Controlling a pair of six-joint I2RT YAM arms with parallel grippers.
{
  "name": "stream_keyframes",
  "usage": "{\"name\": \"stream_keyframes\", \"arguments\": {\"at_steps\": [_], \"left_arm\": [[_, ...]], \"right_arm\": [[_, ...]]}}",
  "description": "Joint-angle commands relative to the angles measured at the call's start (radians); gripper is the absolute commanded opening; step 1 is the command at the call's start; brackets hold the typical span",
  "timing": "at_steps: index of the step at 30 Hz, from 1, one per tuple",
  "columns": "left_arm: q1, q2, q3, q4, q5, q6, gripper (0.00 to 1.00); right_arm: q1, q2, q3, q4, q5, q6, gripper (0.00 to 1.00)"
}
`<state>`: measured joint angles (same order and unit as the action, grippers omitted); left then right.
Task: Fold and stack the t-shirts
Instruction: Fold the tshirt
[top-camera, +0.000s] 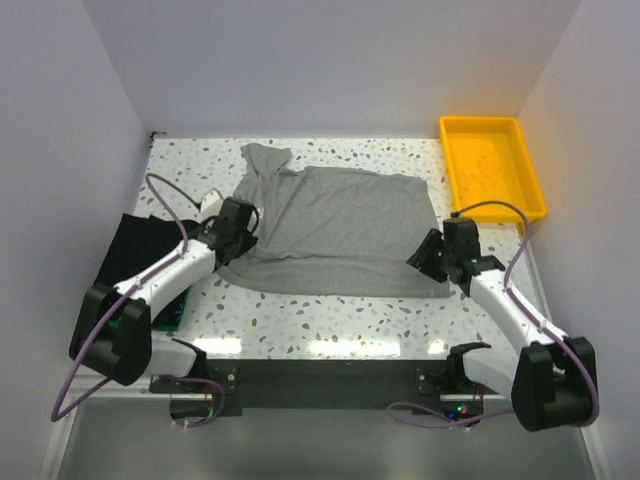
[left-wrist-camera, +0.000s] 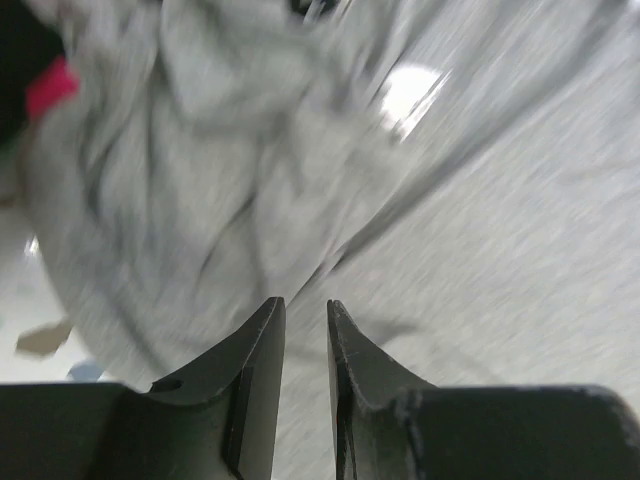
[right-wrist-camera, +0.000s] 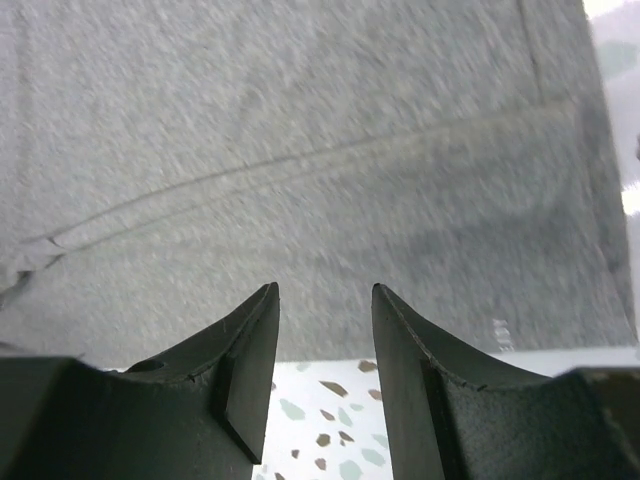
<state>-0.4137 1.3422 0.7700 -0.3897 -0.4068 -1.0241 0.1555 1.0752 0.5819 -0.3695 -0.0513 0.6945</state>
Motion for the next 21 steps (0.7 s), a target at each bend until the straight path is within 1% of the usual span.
{"name": "stream_keyframes", "arguments": {"at_steps": [1,2,4,9,13,21], "left_arm": [[0.079,0.058,0.171,0.012,-0.003,0.067,0.29],[0.096,0.111,0.199,0.002,0.0,0.071,0.29],[0.142,0.156,0.245,-0.041,0.005,0.075,0.29],[0.235,0.225,0.203,0.021,0.04,0.073,0.29],[0.289,0.308,0.222,0.035,0.085,0.062,0.29],[0.366,0.344,0.198,-0.018,0.036,-0.033,0.29]], "right_arm": [[0.025,0.11,0.082,0.061,-0.012,-0.03,0.46],[0.027,0.133,0.107,0.067,-0.012,-0.027,0.46],[0.03,0.187,0.121,0.101,-0.028,-0.021,0.46],[0.05,0.259,0.183,0.129,-0.039,-0.018,0.46],[0.052,0.318,0.233,0.124,-0.027,-0.027,0.46],[0.053,0.368,0.225,0.144,-0.015,-0.027,0.46]]}}
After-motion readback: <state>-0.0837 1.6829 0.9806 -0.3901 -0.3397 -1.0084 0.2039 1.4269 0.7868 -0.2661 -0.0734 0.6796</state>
